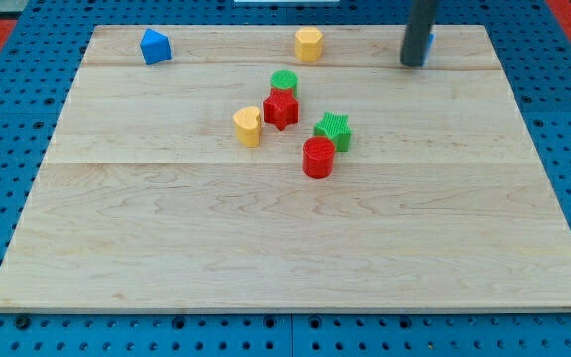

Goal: Adjust the yellow hexagon at the top center of the board

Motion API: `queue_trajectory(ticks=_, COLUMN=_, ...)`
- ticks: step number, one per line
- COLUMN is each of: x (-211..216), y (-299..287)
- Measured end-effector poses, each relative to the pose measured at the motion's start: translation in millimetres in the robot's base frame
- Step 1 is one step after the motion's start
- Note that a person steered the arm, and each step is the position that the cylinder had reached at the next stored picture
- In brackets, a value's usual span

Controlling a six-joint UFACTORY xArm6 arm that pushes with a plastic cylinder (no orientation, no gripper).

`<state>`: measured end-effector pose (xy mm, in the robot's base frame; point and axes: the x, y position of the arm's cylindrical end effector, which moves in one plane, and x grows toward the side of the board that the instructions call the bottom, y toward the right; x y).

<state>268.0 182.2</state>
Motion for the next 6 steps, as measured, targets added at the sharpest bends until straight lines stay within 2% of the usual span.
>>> queue_trajectory(ticks=1, x=10.2, y=-40.0)
queue_trajectory(ticks=2, x=-27.6, y=-48.2)
queue_trajectory(ticks=4, x=-31.3, y=-118.0)
queue_trajectory(ticks=6, x=-50.3, y=-127.9)
